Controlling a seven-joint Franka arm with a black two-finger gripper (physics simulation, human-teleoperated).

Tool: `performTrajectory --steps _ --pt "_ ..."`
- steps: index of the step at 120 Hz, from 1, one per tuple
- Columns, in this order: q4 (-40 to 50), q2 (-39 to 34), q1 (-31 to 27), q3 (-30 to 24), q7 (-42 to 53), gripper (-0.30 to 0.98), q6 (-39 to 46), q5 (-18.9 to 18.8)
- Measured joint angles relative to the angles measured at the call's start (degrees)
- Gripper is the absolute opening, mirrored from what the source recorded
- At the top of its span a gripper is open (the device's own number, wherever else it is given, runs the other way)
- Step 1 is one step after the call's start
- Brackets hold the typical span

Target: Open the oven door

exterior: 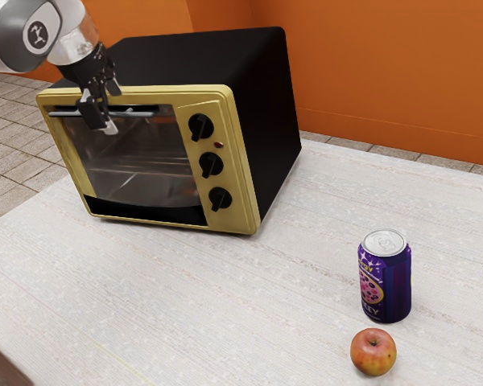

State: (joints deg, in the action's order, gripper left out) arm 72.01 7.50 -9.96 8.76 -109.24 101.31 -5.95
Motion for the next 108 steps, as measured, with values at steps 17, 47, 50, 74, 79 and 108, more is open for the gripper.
performTrajectory --steps 17,47,50,74,79,108 --pt "-0.1 0.3 0.1 0.4 2.0 0.69 0.3 0.0" --pt "-0.1 2.0 -3.1 0.2 5.5 0.69 1.4 0.7" --pt "-0.1 2.1 -3.4 0.2 5.9 0.69 1.6 0.8" --pt "0.0 2.4 -6.0 0.3 8.9 0.69 2.7 2.6" --pt "0.0 2.6 -6.3 0.3 9.5 0.69 2.8 2.9" --pt "0.0 3.1 -7.2 0.0 12.3 0.69 3.4 3.6"
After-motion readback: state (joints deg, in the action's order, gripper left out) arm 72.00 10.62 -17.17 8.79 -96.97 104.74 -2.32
